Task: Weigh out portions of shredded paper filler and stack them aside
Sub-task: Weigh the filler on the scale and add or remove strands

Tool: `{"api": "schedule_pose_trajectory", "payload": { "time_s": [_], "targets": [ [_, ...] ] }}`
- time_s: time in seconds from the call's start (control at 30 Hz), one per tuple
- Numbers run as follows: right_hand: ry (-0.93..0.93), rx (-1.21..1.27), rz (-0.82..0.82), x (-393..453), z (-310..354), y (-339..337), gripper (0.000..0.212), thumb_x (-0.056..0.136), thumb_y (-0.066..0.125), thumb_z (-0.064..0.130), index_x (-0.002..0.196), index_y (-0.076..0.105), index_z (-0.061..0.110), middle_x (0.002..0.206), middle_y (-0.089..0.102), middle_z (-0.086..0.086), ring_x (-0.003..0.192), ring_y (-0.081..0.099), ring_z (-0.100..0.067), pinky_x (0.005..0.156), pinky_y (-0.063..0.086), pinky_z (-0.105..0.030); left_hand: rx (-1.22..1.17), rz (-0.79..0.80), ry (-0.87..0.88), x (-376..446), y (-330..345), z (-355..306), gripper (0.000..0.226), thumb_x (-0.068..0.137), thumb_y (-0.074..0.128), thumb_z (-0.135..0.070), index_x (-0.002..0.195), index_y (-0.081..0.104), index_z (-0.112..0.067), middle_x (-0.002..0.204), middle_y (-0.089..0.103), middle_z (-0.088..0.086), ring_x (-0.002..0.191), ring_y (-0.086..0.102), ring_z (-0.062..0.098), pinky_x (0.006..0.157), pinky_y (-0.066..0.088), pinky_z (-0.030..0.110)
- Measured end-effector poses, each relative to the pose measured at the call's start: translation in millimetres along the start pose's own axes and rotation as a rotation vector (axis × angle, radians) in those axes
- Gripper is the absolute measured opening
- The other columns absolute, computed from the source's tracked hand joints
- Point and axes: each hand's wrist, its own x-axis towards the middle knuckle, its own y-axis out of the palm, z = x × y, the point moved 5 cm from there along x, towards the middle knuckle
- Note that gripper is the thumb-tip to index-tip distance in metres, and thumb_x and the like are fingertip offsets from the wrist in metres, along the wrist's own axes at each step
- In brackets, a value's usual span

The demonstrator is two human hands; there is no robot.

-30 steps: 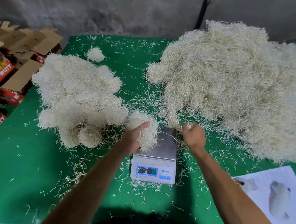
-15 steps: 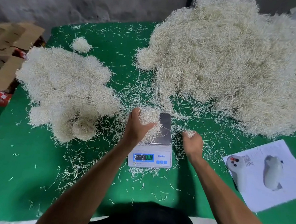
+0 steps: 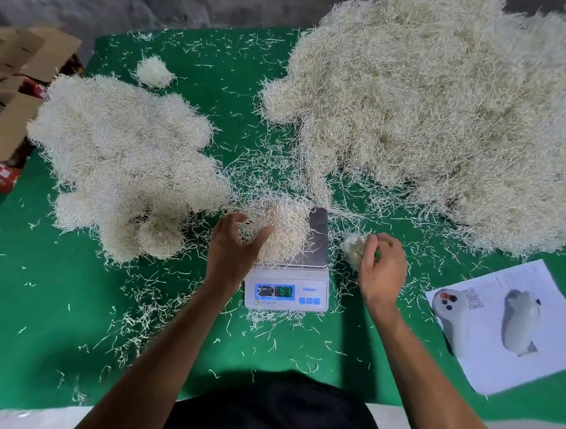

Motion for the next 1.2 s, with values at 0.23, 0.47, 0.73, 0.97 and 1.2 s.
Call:
{"api": "schedule_pose_trajectory", "payload": {
  "time_s": [0.23,0.47,0.73,0.97,1.2],
  "targets": [
    [-0.109,0.068,-0.056,-13.0,15.4,2.1,0.023,0.102,0.063,0.033,0.107,0.067,0.01,0.121,0.067,-0.007,0.113,0.059,-0.02,0.107,0.039,-0.041,-0.095,-0.027,-0.087,-9.4,1.8,17.4,0.062,0.086,0.062,-0.072,0.124,0.056,-0.023,0.125,0.06,-0.008,0.109,0.059,0.01,0.09,0.05,0.036],
    [-0.121,0.28,0.034,-7.2,54.5,11.6,0.037,0.108,0.05,0.035,0.131,0.058,0.007,0.135,0.059,-0.005,0.126,0.053,-0.015,0.109,0.048,-0.048,-0.191,-0.043,-0.212,-1.9,5.2,28.7,0.08,0.094,0.048,-0.07,0.152,0.029,-0.017,0.155,0.04,0.012,0.138,0.043,0.027,0.11,0.041,0.051],
    [-0.076,0.458,0.345,-6.7,140.8,68.5,0.047,0.111,0.025,0.05,0.127,0.054,0.016,0.109,0.05,-0.001,0.097,0.05,-0.016,0.093,0.054,-0.052,-0.59,0.152,-0.461,32.3,30.8,21.2,0.06,0.111,0.019,-0.045,0.157,0.02,-0.006,0.163,0.023,0.021,0.145,0.032,0.038,0.116,0.027,0.045],
    [0.138,0.727,0.625,-60.4,197.7,110.4,0.035,0.113,0.04,0.025,0.127,0.067,0.01,0.11,0.069,0.013,0.1,0.064,0.005,0.091,0.049,-0.015,-0.965,0.248,-0.707,18.9,39.5,7.3,0.063,0.099,0.039,-0.066,0.126,0.066,-0.015,0.129,0.064,0.011,0.108,0.062,0.019,0.098,0.046,0.029],
    [-0.455,0.453,0.529,-58.1,286.1,108.1,0.057,0.097,0.056,0.065,0.136,0.061,0.024,0.138,0.057,0.017,0.132,0.048,-0.002,0.115,0.037,-0.032,-0.928,0.236,-0.601,34.8,-41.1,15.8,0.049,0.113,0.023,-0.033,0.138,0.053,-0.003,0.133,0.06,0.016,0.086,0.067,0.021,0.067,0.05,0.018]
  ]
}}
